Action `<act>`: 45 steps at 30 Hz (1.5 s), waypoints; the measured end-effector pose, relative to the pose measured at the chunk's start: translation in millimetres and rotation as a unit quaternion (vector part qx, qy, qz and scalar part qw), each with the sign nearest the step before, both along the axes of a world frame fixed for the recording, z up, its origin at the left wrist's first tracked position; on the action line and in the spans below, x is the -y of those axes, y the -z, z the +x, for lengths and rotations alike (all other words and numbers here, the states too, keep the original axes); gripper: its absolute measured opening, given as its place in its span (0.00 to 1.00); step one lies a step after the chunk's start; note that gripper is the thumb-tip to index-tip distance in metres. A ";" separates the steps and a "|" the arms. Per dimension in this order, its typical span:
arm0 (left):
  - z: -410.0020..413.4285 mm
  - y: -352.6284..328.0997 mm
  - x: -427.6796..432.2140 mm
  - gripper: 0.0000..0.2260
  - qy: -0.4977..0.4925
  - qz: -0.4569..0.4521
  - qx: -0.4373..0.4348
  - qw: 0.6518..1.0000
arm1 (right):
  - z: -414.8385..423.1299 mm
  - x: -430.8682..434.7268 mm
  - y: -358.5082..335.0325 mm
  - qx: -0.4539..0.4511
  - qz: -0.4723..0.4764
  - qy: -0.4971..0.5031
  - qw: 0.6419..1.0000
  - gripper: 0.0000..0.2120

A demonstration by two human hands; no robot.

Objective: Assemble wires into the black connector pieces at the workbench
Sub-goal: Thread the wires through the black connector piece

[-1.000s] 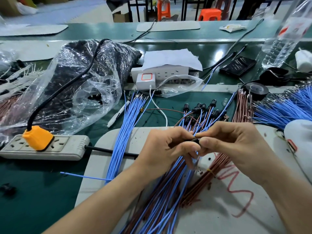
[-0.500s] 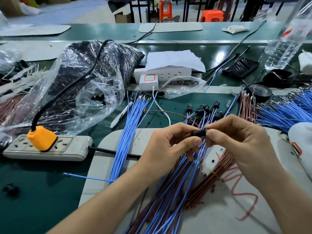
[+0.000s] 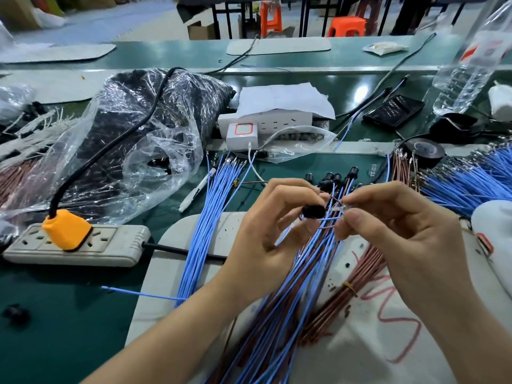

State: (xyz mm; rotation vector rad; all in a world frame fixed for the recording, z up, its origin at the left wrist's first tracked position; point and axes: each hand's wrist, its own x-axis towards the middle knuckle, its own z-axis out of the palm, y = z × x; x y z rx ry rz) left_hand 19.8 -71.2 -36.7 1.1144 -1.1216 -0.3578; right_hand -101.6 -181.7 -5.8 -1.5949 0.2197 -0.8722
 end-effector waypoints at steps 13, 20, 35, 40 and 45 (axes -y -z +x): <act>0.1 -0.3 1.5 0.08 -0.036 -0.014 0.087 0.995 | -1.1 -9.5 -6.6 0.026 0.007 -0.012 1.000 0.05; -0.2 -0.7 2.1 0.09 -0.056 0.002 0.105 0.993 | -1.0 -11.5 -8.3 0.009 -0.047 -0.013 0.999 0.05; 2.6 -0.3 1.8 0.09 -0.088 0.106 0.161 0.977 | -4.1 12.6 -10.1 -0.121 0.018 -0.059 0.991 0.05; 2.8 0.9 0.7 0.08 -0.052 0.120 0.086 0.988 | -1.1 17.2 -4.0 -0.124 0.149 -0.095 0.976 0.05; 4.2 2.9 1.7 0.06 -0.035 0.143 0.009 0.989 | 0.7 17.2 0.6 -0.148 0.171 -0.120 0.967 0.01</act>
